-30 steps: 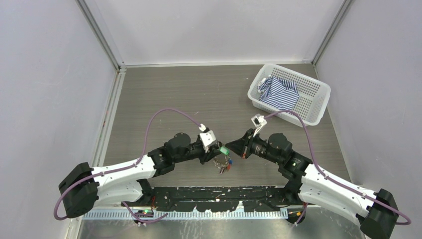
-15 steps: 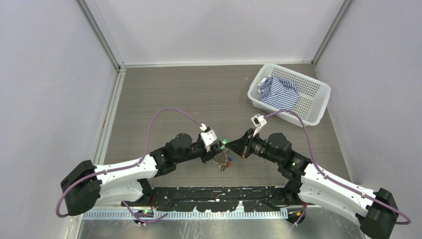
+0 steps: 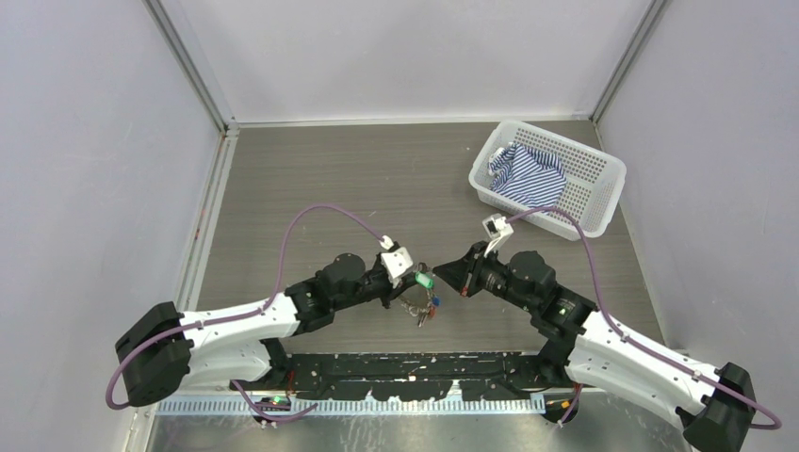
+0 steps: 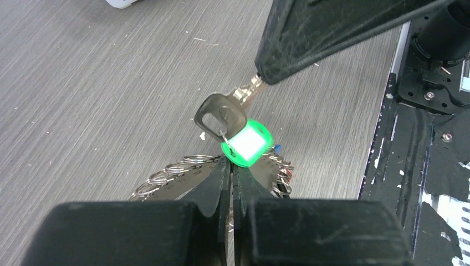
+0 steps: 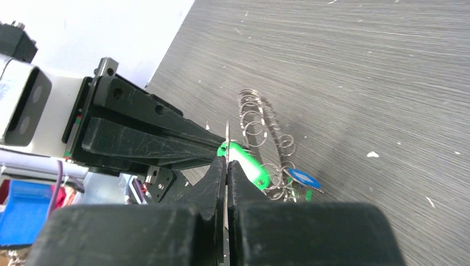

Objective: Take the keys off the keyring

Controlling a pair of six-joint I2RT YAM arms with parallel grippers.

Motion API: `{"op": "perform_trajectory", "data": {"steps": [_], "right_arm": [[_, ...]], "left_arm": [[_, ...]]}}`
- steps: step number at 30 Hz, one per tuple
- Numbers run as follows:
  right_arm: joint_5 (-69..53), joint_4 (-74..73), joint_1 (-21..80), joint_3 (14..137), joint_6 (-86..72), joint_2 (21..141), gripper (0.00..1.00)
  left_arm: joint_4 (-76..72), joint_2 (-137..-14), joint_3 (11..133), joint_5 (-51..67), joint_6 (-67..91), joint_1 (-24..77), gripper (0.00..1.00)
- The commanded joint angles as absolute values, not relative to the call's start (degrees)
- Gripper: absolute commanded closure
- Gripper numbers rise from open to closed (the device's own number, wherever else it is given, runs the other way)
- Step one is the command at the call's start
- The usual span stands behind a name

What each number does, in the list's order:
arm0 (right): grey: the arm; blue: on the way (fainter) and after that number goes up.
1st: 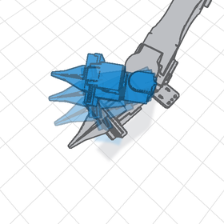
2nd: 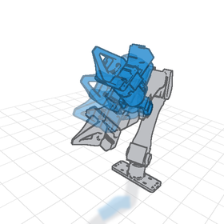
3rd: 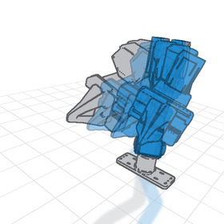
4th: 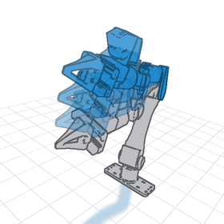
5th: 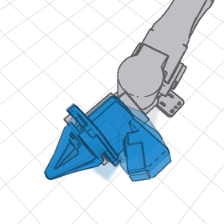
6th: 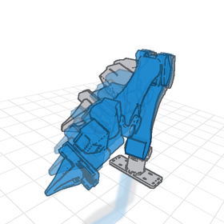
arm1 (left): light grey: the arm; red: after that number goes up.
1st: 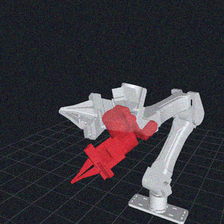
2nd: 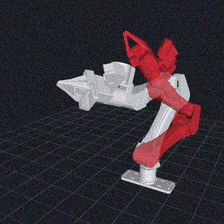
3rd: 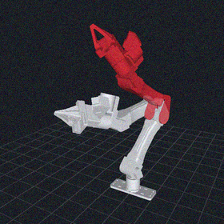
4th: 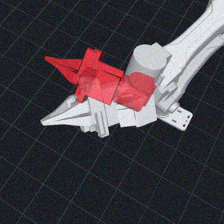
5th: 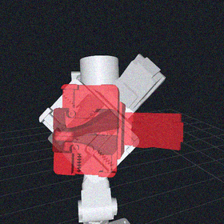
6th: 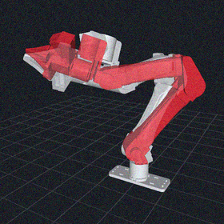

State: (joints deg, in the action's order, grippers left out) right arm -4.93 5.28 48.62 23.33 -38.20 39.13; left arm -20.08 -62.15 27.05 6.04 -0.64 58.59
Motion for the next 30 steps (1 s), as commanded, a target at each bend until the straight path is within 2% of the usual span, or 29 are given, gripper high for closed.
{"op": "perform_trajectory", "data": {"steps": [1,14,30], "right_arm": [[3.57,-1.37,48.68,27.38,-37.12,36.43,0.99],[8.55,-7.02,48.56,25.41,-38.00,38.07,0.99],[-3.64,2.69,49.19,23.93,-35.85,44.56,0.99]], "left_arm": [[-19.70,-61.41,29.26,4.61,-2.82,59.20,1.00],[-16.58,-59.13,29.09,0.39,-2.07,60.11,1.00],[-18.31,-59.36,28.67,-1.36,-1.24,60.21,1.00]]}}
